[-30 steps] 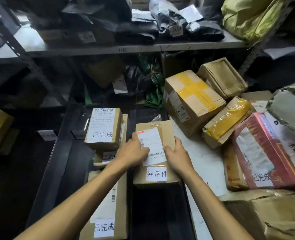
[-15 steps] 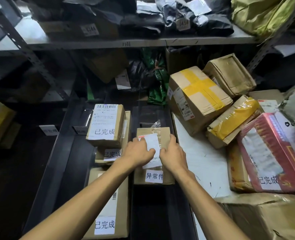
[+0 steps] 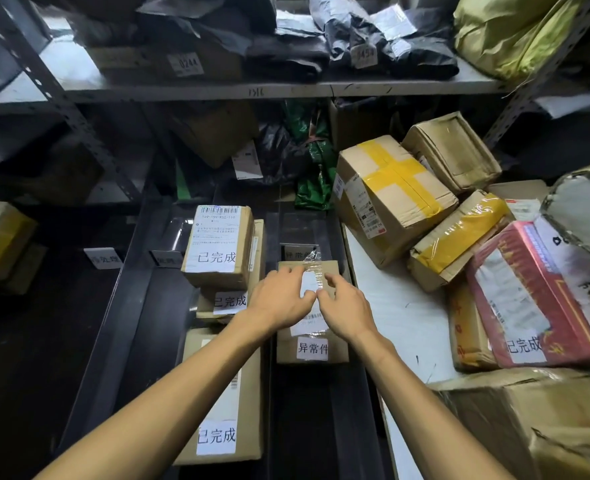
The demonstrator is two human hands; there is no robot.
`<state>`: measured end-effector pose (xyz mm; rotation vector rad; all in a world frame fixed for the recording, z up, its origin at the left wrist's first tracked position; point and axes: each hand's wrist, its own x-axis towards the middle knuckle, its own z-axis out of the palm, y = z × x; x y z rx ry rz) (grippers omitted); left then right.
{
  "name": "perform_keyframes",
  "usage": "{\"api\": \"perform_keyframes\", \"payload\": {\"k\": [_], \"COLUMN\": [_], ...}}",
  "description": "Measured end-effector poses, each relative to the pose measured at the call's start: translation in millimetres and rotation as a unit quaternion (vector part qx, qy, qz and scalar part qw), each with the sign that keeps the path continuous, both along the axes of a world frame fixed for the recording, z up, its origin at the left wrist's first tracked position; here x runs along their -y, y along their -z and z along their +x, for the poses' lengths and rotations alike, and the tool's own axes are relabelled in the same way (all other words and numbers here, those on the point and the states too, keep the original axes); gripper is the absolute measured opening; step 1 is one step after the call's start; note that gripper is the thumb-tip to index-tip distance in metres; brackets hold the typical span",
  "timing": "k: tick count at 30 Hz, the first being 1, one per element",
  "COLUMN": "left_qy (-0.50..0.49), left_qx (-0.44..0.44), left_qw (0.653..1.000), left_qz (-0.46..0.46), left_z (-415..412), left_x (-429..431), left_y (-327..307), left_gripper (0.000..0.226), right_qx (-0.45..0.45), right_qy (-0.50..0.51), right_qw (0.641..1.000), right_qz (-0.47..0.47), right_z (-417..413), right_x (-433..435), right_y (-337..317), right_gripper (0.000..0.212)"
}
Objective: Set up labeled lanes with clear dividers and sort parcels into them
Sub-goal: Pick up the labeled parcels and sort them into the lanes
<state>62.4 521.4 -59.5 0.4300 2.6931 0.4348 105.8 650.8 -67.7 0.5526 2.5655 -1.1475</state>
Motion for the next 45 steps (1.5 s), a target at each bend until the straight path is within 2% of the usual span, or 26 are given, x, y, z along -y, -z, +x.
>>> {"api": "perform_keyframes", "payload": {"k": [4, 7, 11, 15, 18, 21, 25, 29, 33, 39, 45], "left_qy": [-0.013, -0.019, -0.093, -0.145, -0.231, -0.293, -0.378, -0.443, -0.482, -0.51, -0.478], "left_qx": [-0.003, 0.038, 0.038, -0.023, -0.064, -0.098, -0.135, -0.14, -0.155, -0.162, -0.155], "left_qw": [0.998, 0.99, 0.975, 0.96, 0.932, 0.91, 0.876, 0.825, 0.799, 0.773, 0.782], "left_qz": [0.068, 0.131, 0.2, 0.237, 0.272, 0.278, 0.268, 0.323, 0.324, 0.34, 0.367], "left_z": [11, 24, 59, 109, 148, 182, 231, 267, 295, 295, 238], "left_x": [14, 29, 68, 128, 182, 238, 324, 407, 487, 573, 639], "left_y": [-23, -49, -82, -111, -129, -141, -149, -153, -153, -151, -128], "left_gripper": [0.046, 0.04, 0.04, 0.036, 0.042, 0.037, 0.038, 0.035, 0.034, 0.036, 0.032], "right_qx": [-0.043, -0.095, -0.155, -0.198, -0.216, -0.233, -0.225, -0.21, -0.193, -0.185, -0.171], "right_qy": [-0.01, -0.012, -0.05, -0.119, -0.189, -0.268, -0.354, -0.424, -0.455, -0.474, -0.444], "right_qw": [0.999, 0.995, 0.983, 0.963, 0.945, 0.92, 0.888, 0.861, 0.853, 0.847, 0.87], "right_qz": [-0.016, -0.019, -0.087, -0.14, -0.159, -0.165, -0.187, -0.186, -0.169, -0.151, -0.129], "right_z": [8, 14, 30, 50, 67, 83, 106, 124, 139, 141, 90], "right_x": [3, 11, 41, 99, 155, 210, 295, 378, 457, 545, 604], "right_y": [-25, -49, -82, -111, -133, -150, -163, -166, -163, -156, -153], "right_gripper": [0.033, 0.021, 0.023, 0.024, 0.022, 0.021, 0.021, 0.022, 0.023, 0.026, 0.027]}}
